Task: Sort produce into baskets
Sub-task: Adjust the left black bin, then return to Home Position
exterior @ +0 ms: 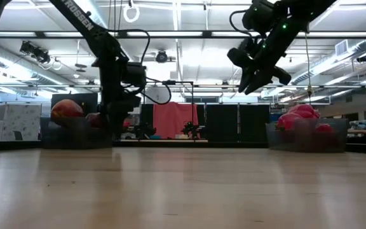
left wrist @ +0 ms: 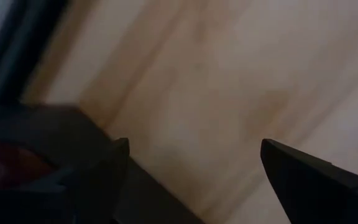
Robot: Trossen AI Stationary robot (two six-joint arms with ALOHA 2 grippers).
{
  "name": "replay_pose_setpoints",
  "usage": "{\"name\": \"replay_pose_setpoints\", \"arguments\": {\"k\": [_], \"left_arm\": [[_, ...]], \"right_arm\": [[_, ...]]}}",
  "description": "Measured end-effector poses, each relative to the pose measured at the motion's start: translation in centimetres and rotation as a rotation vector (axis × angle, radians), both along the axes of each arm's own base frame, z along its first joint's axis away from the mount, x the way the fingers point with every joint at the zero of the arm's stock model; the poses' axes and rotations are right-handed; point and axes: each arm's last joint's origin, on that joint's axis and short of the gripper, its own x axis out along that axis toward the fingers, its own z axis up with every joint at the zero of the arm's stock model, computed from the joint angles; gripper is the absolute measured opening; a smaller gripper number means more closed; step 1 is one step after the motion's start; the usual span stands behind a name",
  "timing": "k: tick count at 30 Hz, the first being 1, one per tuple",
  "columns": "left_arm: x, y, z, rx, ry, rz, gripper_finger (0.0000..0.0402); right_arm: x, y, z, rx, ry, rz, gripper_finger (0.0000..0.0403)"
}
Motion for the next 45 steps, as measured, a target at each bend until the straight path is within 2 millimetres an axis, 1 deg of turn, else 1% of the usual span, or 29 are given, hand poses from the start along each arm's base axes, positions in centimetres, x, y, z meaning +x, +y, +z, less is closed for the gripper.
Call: {"name": "replay_pose_setpoints", "arguments": {"k": [5, 8, 11, 14, 18, 21, 24, 26, 28, 30, 32, 34, 37, 40, 42, 45], "left_arm": [[-1.1, 1.5, 0.1, 0.037, -0.018, 0.085, 0.0361], [-1.4, 1.9, 0.3, 0.029, -0.017, 0.106, 0.0360], [-1.3, 1.9, 0.9, 0.016, -0.004, 0.099, 0.0360], [-0.7, 2.1, 1.9, 0.042, -0.037, 0.097, 0.0360], [0.6, 2.3, 4.3, 0.103, -0.112, 0.093, 0.0360], [2.0, 1.9, 6.4, 0.141, -0.167, 0.057, 0.0359], [3.8, 0.9, 8.7, 0.171, -0.227, -0.002, 0.0358], [5.2, -0.1, 10.1, 0.179, -0.272, -0.050, 0.0348], [6.6, -1.4, 11.4, 0.176, -0.332, -0.092, 0.0326], [7.9, -2.7, 12.7, 0.157, -0.419, -0.121, 0.0293], [8.9, -3.6, 14.1, 0.121, -0.538, -0.133, 0.0251], [9.6, -4.3, 15.4, 0.090, -0.664, -0.142, 0.0202], [10.1, -5.4, 17.0, 0.061, -0.810, -0.171, 0.0128], [9.9, -6.9, 18.9, 0.075, -0.904, -0.223, 0.0070], [9.5, -8.1, 20.5, 0.110, -0.965, -0.276, 0.0043], [8.7, -9.4, 22.4, 0.148, -1.036, -0.306, 0.0016]], "right_arm": [[-0.2, -0.5, 0.0, -0.002, -0.005, -0.017, 0.0112], [-0.2, -0.4, 0.0, 0.003, -0.007, -0.013, 0.0112], [-0.1, -0.4, 0.0, 0.003, -0.007, -0.010, 0.0112], [0.0, -0.2, 0.0, 0.003, -0.005, 0.002, 0.0112], [0.2, 0.3, 0.0, 0.035, -0.015, 0.060, 0.0112], [0.6, 1.0, -0.1, 0.063, -0.023, 0.130, 0.0112], [1.2, 2.3, -0.1, 0.077, -0.020, 0.220, 0.0112], [1.6, 3.3, -0.1, 0.088, -0.021, 0.283, 0.0112], [2.0, 4.5, -0.1, 0.112, -0.030, 0.344, 0.0110], [2.2, 5.7, 0.1, 0.126, -0.042, 0.405, 0.0101], [2.2, 7.0, 0.7, 0.142, -0.082, 0.451, 0.0087], [1.9, 8.2, 1.9, 0.130, -0.142, 0.500, 0.0069], [0.9, 9.8, 3.9, 0.083, -0.233, 0.562, 0.0039], [-0.7, 10.8, 6.2, -0.003, -0.318, 0.618, 0.0012], [-1.8, 11.4, 7.7, -0.078, -0.374, 0.696, 0.0008], [-3.4, 12.3, 9.9, -0.196, -0.477, 0.865, 0.0018]]}}
